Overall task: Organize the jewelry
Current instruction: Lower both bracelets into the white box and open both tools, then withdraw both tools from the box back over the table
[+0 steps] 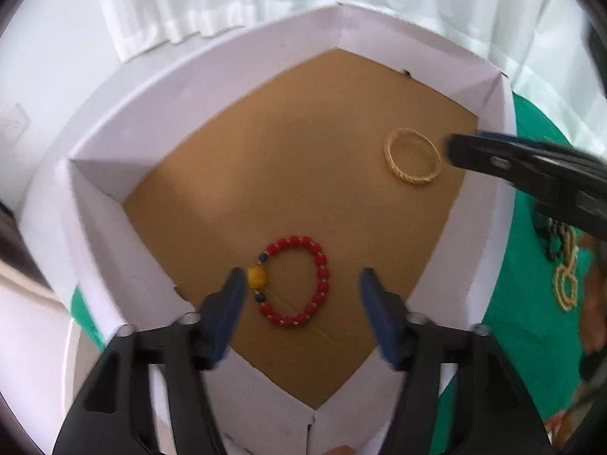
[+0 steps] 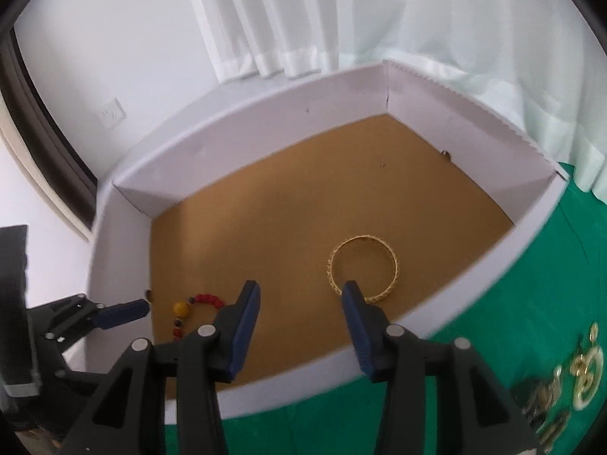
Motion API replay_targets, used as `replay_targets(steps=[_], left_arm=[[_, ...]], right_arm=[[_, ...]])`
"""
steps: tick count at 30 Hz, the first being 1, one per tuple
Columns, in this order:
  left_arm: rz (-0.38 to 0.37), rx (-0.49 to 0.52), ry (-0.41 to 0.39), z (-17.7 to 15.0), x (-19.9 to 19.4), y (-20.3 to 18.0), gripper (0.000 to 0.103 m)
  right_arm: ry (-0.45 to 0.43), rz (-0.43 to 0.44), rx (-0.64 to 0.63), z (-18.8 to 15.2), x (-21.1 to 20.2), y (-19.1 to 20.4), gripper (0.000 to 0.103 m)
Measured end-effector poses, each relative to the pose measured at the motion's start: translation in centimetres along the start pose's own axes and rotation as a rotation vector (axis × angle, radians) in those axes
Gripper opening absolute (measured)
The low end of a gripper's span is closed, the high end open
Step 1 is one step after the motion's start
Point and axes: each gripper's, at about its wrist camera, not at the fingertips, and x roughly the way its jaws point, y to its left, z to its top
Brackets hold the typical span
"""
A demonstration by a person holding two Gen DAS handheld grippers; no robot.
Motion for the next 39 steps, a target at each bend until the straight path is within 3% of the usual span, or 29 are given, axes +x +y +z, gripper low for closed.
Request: replay_targets(steps=[1, 2, 3, 5, 9, 11, 14, 17, 23, 27, 34, 39], left_arm=[[-0.017, -0.019, -0.017, 0.3, -0.2, 0.5, 0.072], [-0.033, -0.042, -0.044, 0.2, -0.8, 0.9, 0.072], [-0.040, -0.064, -0.082, 0.0, -1.7, 1.3, 0.073], [-0.052, -0.087, -0.155, -0.4, -3.7, 1.7, 0.083], [-0.108, -0.095, -0.314, -1.4, -9.1, -0.1, 0.098], [-0.124, -0.054, -0.373, -2.3, -11.1, -1.9, 0.099], [-0.158, 0.016, -0.402, -3.1, -12.4, -5.1, 0.102], [-0.201, 0.079, -0.365, -4.5, -11.7, -8.8, 0.103], [-0.243, 0.155, -0.221, -6.3, -4.6, -15.7, 0.103], [-0.175, 0.184, -0.227, -5.3, -1.3, -18.1, 0.103], [-0.177, 0.198, -0.169, -3.2, 3.1, -20.2, 0.103], [-0.184, 0.215, -0.132, -4.1, 4.8, -20.2, 0.103]], right_arm=[[-0.028, 0.002, 0.015, -0.5, -1.1, -0.1, 0.048], [-0.057, -0.001, 0.023, -1.0, -2.2, -0.2, 0.056], [-0.089, -0.010, 0.028, -1.6, -3.6, -0.2, 0.073], [-0.155, -0.057, 0.048, -3.6, -6.8, -0.7, 0.091], [-0.191, -0.204, 0.121, -8.7, -12.7, -3.3, 0.091], [-0.205, -0.288, 0.160, -11.2, -15.2, -4.8, 0.091], [-0.219, -0.454, 0.203, -15.4, -18.0, -7.9, 0.091], [-0.176, -0.600, 0.278, -19.8, -18.6, -12.4, 0.091], [-0.108, -0.693, 0.471, -26.2, -17.4, -19.8, 0.091], [-0.119, -0.729, 0.520, -26.9, -17.4, -22.9, 0.091], [-0.135, -0.743, 0.616, -26.7, -16.4, -27.6, 0.091], [-0.121, -0.743, 0.637, -26.5, -15.9, -28.5, 0.092]])
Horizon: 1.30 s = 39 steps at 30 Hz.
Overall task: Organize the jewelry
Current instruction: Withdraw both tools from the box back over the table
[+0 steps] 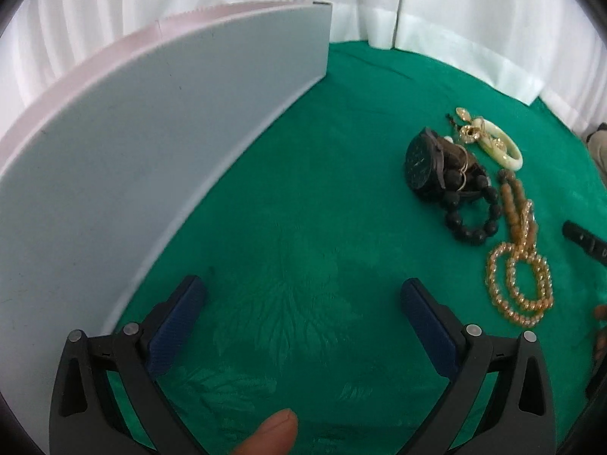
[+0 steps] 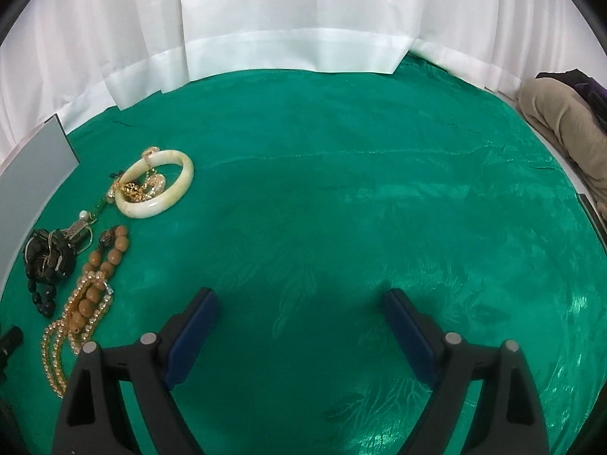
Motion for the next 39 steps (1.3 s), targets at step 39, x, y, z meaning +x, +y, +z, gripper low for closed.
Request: replay_targets(steps=[39], left_arm=[[0.013, 0.000, 0.024, -0.51, 0.54, -0.79, 0.103]], right_arm=[[0.025, -0.020, -0.004, 0.28, 0.78, -0.01, 0.103]])
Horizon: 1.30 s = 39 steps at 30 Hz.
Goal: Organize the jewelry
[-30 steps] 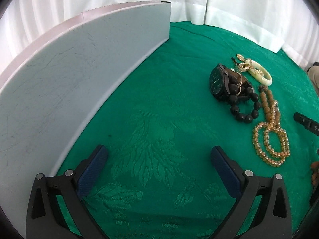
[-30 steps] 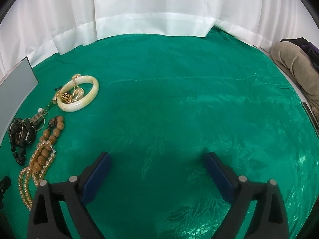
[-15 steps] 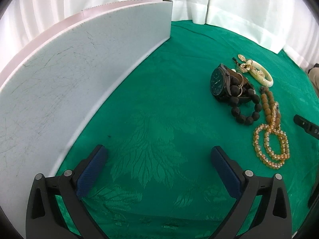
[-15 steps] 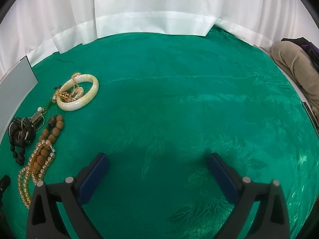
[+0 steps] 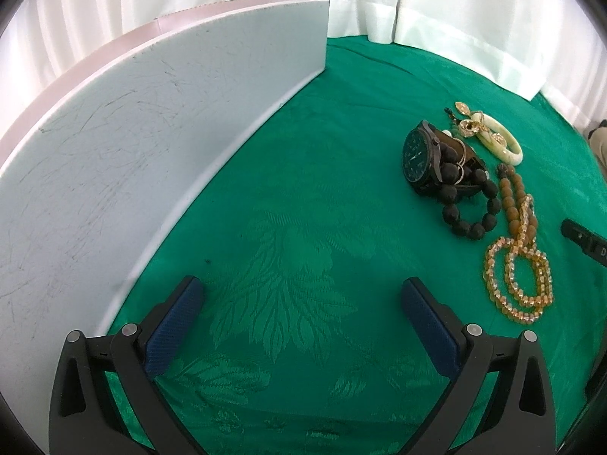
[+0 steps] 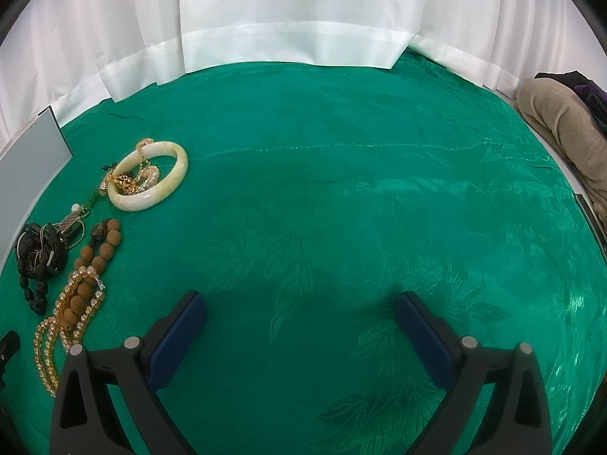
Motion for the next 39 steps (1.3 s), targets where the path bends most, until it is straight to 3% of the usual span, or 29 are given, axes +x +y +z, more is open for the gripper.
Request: replay_targets(steps=[7, 15, 20, 24, 29, 34, 35, 37, 39], left_arm=[[-0.034, 0.048, 0.041, 0.2, -0.1, -0.1, 0.103], [-0.176, 0.026, 0.030, 1.2, -3.2, 0.2, 0.103], [-0.253, 0.108, 0.017, 1.0, -4.5, -2.9, 0.103], [-0.311, 0.247, 0.006, 0.7, -4.7, -8.0, 0.103], [-0.288, 0.390, -0.002, 0.5, -3.0, -13.1, 0.103], [-0.253, 0.364, 0.051, -0.2, -0.2, -13.9, 0.101], [-0.252, 0.359, 0.028, -0.4, -0.5, -13.7, 0.096], [-0.262, 0.364, 0.004, -0.6, -1.2, -13.4, 0.075], [-0.280, 0.372, -0.002, -0.7, -1.8, -13.1, 0.029]], right_arm=[[0.000, 0.001, 0.000, 0.0, 0.0, 0.0, 0.103], [0.001, 0.001, -0.001, 0.0, 0.0, 0.0, 0.103], [0.001, 0.001, -0.001, 0.1, 0.0, 0.0, 0.103], [0.002, 0.003, 0.000, 0.1, 0.0, -0.1, 0.103], [0.026, 0.086, -0.045, -0.4, -1.0, -0.7, 0.103], [-0.054, 0.158, -0.039, -1.7, -5.1, -2.1, 0.103], [-0.071, 0.168, -0.045, -1.8, -5.8, -2.2, 0.103], [-0.108, 0.203, -0.057, -1.9, -7.3, -2.5, 0.103], [-0.137, 0.215, -0.053, -1.6, -8.4, -2.8, 0.103]])
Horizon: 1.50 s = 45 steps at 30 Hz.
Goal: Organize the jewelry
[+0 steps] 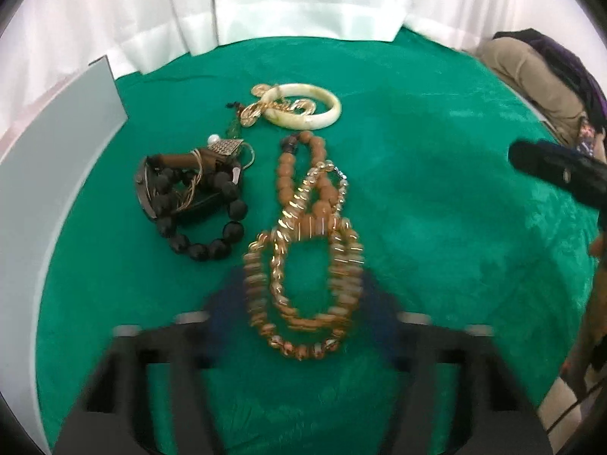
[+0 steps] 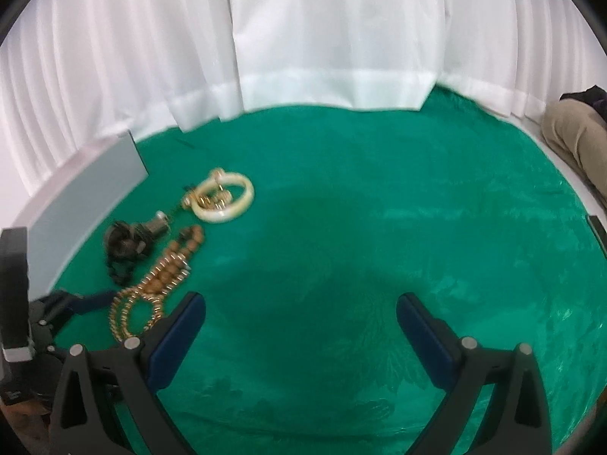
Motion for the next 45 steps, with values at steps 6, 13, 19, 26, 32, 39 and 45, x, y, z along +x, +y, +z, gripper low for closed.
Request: replay_targets(steps=[6, 13, 19, 26, 32, 39, 45], left_arm=[[-0.122, -0.128, -0.030, -0.6, -2.6, 2.6, 0.005], [-0.163, -0.244, -0.138, -1.4, -8.3, 5.8, 0.005], [-0.138, -0.313, -0.185, -2.0, -12.1, 8.7, 0.005], [-0.078, -0.343, -0.169, -3.3, -11.9, 9.9, 0.005], [-0.065, -0.352, -0.157, -4.2, -11.3, 10.6, 0.005], [-0.117, -0.395, -0.146, -4.7, -10.9, 11.8, 0.005], [-0.224, -0.426, -0.171, -2.6, -13.8, 12.7, 0.005]], right_arm=[[-0.050, 0.038, 0.022, 1.0, -2.0, -0.1, 0.102], [0.015, 0.118, 0.043, 1.0, -1.1, 0.0, 0.092], [0.212, 0.344, 0.215, 1.8, 2.8, 0.7, 0.061], [0.406, 0.455, 0.285, 3.7, 9.5, 6.7, 0.036], [0.380, 0.330, 0.002, 4.5, 11.0, 13.6, 0.036], [0.376, 0.185, -0.263, 2.3, 11.3, 16.4, 0.012], [0.295, 0.335, -0.084, 3.9, 5.7, 13.0, 0.012]])
